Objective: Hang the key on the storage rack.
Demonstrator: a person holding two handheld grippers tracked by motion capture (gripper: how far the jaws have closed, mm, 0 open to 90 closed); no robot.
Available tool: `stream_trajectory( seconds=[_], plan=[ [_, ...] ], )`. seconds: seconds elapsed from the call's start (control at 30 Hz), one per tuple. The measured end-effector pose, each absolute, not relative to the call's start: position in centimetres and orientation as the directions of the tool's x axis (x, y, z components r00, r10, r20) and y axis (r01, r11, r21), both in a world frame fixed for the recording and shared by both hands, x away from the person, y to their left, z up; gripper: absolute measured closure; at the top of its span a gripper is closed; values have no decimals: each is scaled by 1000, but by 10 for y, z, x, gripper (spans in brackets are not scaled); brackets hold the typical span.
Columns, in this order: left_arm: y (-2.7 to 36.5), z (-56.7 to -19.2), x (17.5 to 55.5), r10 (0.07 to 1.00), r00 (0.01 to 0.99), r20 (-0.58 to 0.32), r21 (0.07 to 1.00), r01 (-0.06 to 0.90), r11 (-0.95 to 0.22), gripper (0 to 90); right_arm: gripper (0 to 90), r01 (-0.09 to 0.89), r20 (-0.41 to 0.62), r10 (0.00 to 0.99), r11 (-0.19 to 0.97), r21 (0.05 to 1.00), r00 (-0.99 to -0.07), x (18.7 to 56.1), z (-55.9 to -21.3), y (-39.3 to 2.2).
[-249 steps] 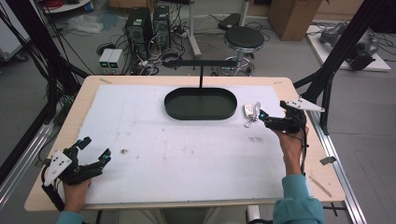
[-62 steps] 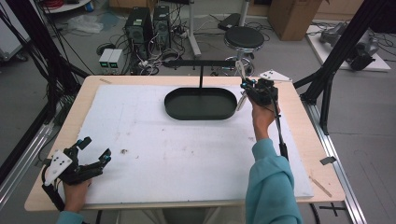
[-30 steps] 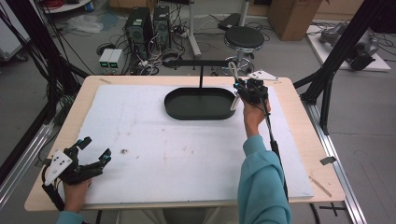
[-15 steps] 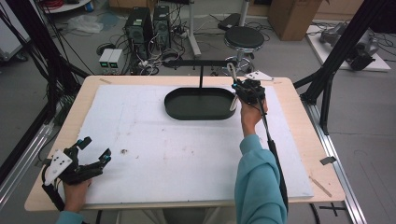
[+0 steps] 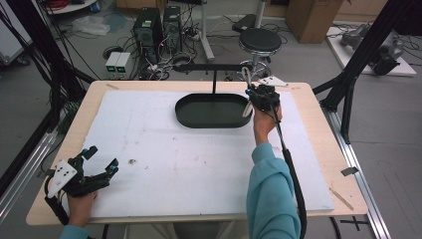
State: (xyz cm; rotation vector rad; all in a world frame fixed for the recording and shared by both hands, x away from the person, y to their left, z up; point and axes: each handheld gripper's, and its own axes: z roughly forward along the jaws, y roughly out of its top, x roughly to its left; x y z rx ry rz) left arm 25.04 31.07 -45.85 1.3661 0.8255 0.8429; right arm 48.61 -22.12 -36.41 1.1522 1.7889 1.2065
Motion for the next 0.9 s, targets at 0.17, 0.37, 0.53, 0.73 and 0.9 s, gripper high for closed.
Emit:
stream_trajectory(
  seconds=[0.17,0.37,0.53,0.73,0.9],
  plan=[
    [311,-458,250,881,473,-10,999,-28,26,132,821,295,-54,930,170,940,-364,488,-364,-219],
    [311,-458,250,881,473,-8,999,-27,24,132,822,307,-33,938,146,941,-344,489,-364,-213],
    [311,-458,250,881,473,-11,999,-26,26,132,821,320,-27,942,141,937,-336,491,-366,-213],
    [311,-458,250,881,473,-10,999,-27,26,132,820,349,-23,940,149,925,-342,494,-369,-215],
    [311,-458,250,881,472,-11,999,-27,26,132,809,362,-19,933,158,919,-360,496,-371,-216]
  ],
)
